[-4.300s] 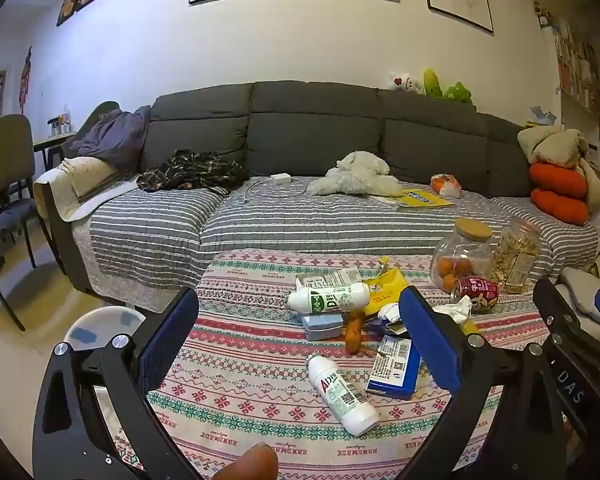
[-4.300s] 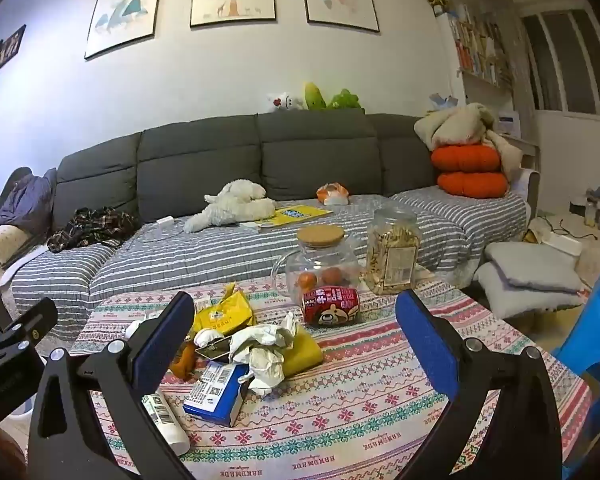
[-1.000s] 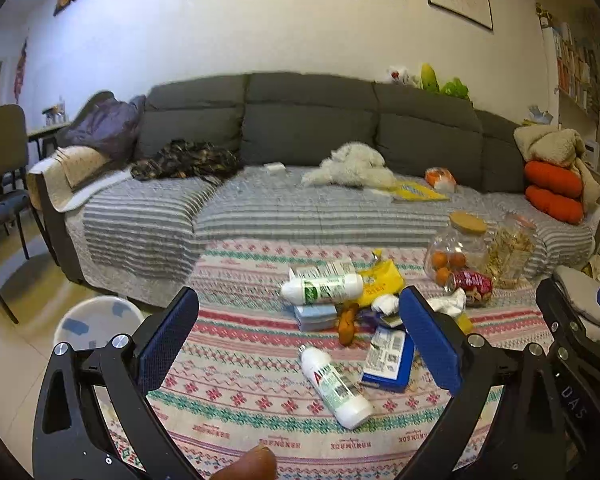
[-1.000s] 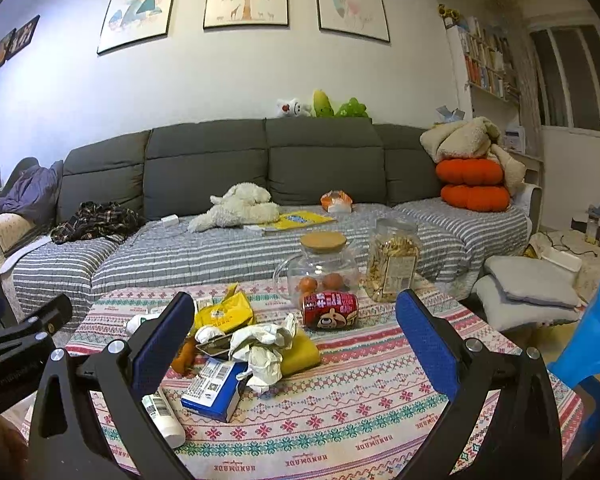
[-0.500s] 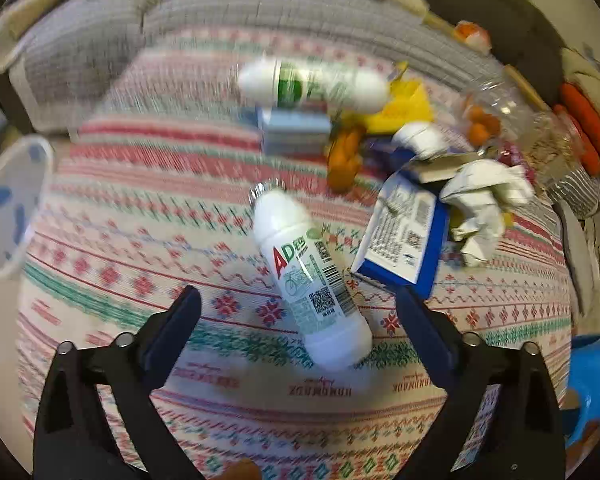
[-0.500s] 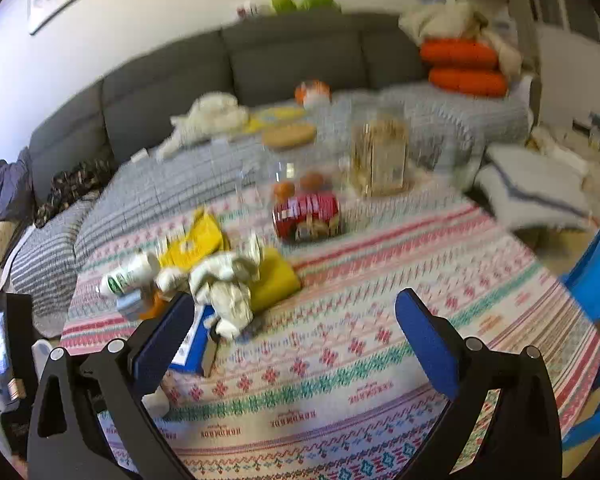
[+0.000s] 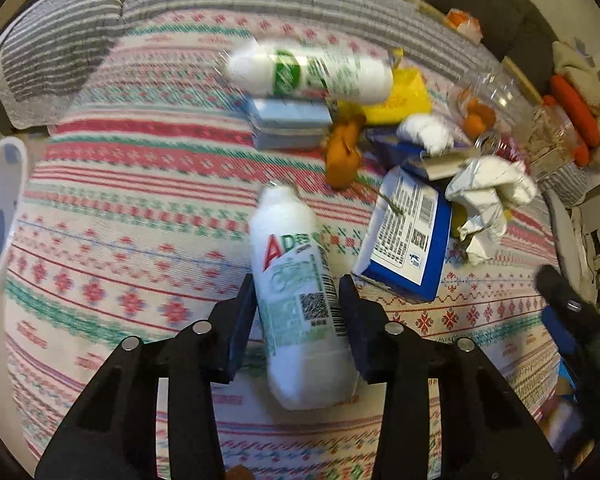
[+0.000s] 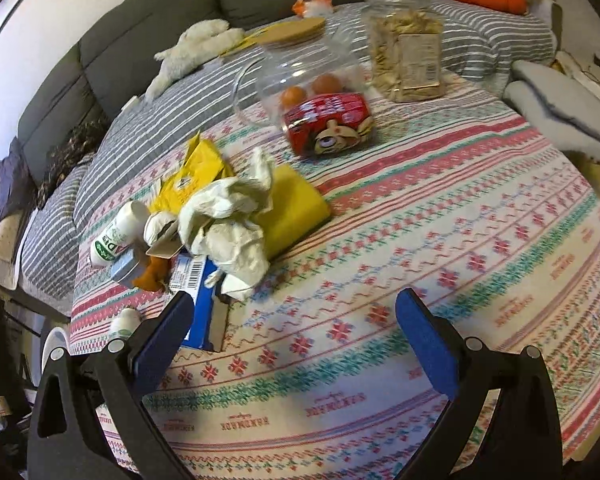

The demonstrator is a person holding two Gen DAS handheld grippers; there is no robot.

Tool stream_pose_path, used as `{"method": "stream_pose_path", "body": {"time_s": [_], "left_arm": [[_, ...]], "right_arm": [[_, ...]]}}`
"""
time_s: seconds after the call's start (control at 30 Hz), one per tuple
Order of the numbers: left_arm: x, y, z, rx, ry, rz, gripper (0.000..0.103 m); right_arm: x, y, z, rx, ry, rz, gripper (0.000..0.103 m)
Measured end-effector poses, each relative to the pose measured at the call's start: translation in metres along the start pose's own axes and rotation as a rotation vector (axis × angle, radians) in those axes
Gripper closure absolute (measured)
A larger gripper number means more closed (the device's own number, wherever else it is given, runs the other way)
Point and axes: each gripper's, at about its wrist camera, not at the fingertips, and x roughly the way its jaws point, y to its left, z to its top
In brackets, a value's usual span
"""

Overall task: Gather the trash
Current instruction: 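Grasp the white AD bottle with the left tool while the right tool grasps crumpled tissue, then carry the bottle and tissue to the white bin on the floor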

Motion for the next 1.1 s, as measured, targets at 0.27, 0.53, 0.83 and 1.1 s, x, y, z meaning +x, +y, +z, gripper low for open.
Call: {"method": "stream_pose_path", "body": {"time_s": [0.27, 0.53, 0.83, 1.1], "left_arm": [[-0.048, 0.028, 0.001, 0.015, -0.092, -0.008, 0.065], [-0.035, 0.013, 0.011, 0.030, -0.088, -0.010, 0.066], [-0.056, 0.015, 0.006, 0.065, -0.178, -0.006, 0.068], [-0.084, 0.025, 0.001, 0.087, -0.279, -0.006, 0.068]], "right_arm": [[0.010, 0.034, 0.042, -0.080, -0.064, 0.008, 0.005], [0.048, 0.030, 0.053, -0.043, 0.048, 0.129, 0.062], [0.018, 0.048, 0.035, -0.128, -0.070, 0.163, 0.071], [-0.013, 0.058, 0.020, -0.177, -0.134, 0.215, 0.071]]}}
